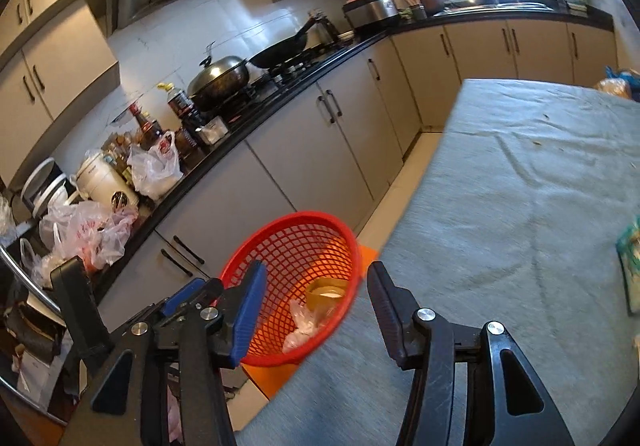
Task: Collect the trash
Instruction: 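Open both tools to drop the bowl and cup into the red basket, then move the left tool to the flat white printed box while the right tool approaches the red-and-white paper bag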
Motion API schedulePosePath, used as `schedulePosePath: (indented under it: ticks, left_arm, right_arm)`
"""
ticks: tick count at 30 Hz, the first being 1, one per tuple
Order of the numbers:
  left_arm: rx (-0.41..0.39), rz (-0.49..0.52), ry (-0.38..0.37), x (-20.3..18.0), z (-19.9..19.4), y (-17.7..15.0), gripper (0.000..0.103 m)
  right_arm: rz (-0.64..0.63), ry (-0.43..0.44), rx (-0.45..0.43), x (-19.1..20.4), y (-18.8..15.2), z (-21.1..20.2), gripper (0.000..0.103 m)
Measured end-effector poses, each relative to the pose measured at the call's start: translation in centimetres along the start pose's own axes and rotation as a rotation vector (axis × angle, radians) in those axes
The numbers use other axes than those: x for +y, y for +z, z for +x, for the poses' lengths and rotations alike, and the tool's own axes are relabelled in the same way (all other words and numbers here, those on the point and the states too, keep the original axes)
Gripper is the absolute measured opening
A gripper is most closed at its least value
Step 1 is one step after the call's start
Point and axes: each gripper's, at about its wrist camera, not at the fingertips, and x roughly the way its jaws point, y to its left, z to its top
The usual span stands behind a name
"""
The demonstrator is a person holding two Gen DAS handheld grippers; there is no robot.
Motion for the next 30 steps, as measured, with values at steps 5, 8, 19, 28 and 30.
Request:
schedulePosePath:
  ticks: [5,8,19,28,30]
  left_arm:
    - [0.000,0.043,-0.030,-2.6,-0.5,-0.3,0.031]
    - [0.005,0.071,-0.055,-4.5,-0.7,-0.5,0.032]
    - [0.103,0.196,-0.276,-14.1,-0.7,-2.1,0.033]
    - [0.295,0.303,-0.561,-25.8,-0.4,-4.1,0.033]
    - [0.347,0.298,-0.611,-28.2,0.2,-4.3,0.033]
  right_arm:
    - [0.029,-0.021,-0.024,-2.2,-1.2,-2.8,0.057]
    - [0.056,-0.040,-0.038,-3.9,-1.8,-4.5,0.057]
    - [0.236,-0.156,-0.176,-13.4,-4.7,-14.8,0.057]
    - [0.424,-0.248,-0.281,-21.4,-7.0,-21.8,0.057]
    - [0.441,-0.252,-0.291,-22.3,-7.4,-22.5,0.057]
